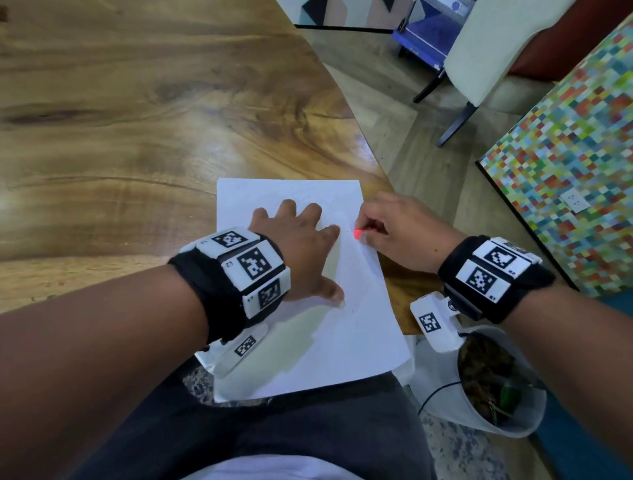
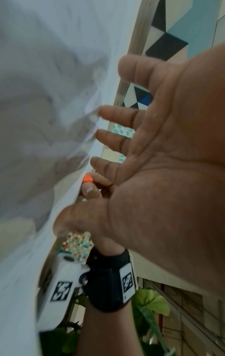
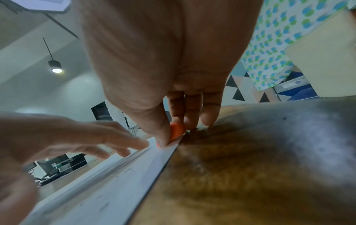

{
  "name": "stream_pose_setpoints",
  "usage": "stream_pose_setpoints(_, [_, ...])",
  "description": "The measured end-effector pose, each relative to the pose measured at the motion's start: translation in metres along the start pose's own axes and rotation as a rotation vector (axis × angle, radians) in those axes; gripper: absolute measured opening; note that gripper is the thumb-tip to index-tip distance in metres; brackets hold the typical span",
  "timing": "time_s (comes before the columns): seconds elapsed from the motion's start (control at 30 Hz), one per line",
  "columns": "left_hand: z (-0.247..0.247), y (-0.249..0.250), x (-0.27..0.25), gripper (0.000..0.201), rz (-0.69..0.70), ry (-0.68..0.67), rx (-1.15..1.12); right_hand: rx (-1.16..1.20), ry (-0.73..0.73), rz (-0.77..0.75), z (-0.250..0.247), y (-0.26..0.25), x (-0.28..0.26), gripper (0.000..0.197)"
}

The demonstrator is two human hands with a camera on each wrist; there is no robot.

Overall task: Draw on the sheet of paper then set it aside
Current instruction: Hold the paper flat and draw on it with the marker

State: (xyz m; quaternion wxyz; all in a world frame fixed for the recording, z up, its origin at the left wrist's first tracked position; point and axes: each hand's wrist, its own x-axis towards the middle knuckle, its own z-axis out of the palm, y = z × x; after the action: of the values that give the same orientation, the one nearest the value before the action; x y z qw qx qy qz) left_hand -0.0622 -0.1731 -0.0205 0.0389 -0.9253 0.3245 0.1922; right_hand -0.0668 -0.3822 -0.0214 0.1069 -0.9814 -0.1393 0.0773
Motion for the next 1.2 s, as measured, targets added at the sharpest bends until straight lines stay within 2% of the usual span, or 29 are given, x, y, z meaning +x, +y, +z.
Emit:
stream_pose_setpoints(0.1, [-0.008,-0.002,0.005,0.097,-0.007,0.038,-0.004,0.019,-0.011,-0.029,0.004,-0.003,-0.006,0.004])
stream_pose_setpoints(0.23, [-0.009,-0.014,0.017,0.129,-0.028,-0.053,0.015,0.032,-0.024,-0.026,0.003,-0.003,-0.006,0.005])
stream_pose_setpoints(0.3, [-0.006,-0.019,0.018,0.135,-0.037,-0.082,-0.002,0.025,-0.036,-0.003,0.003,-0.004,-0.005,0.004])
stream_pose_setpoints(0.6, [-0.006,-0.020,0.017,0.135,-0.042,-0.073,-0.030,-0.134,-0.002,0.119,-0.008,-0.011,0.028,0.008])
stream_pose_setpoints(0.8, [-0.002,-0.018,0.013,0.134,-0.051,-0.090,-0.039,-0.106,-0.123,-0.012,-0.007,-0.020,0.004,0.010])
stream_pose_setpoints(1.0, [-0.003,-0.017,0.015,0.135,-0.045,-0.076,-0.009,-0.129,-0.042,0.032,-0.008,-0.018,0.032,0.009])
stream_pose_setpoints(1.13, [-0.001,-0.022,0.013,0.132,-0.031,-0.071,0.022,-0.140,-0.046,0.057,-0.010,-0.015,0.043,0.008])
stream_pose_setpoints(1.2, [-0.002,-0.026,0.014,0.130,-0.018,-0.072,0.043,-0.138,-0.066,0.019,-0.009,-0.017,0.035,0.008])
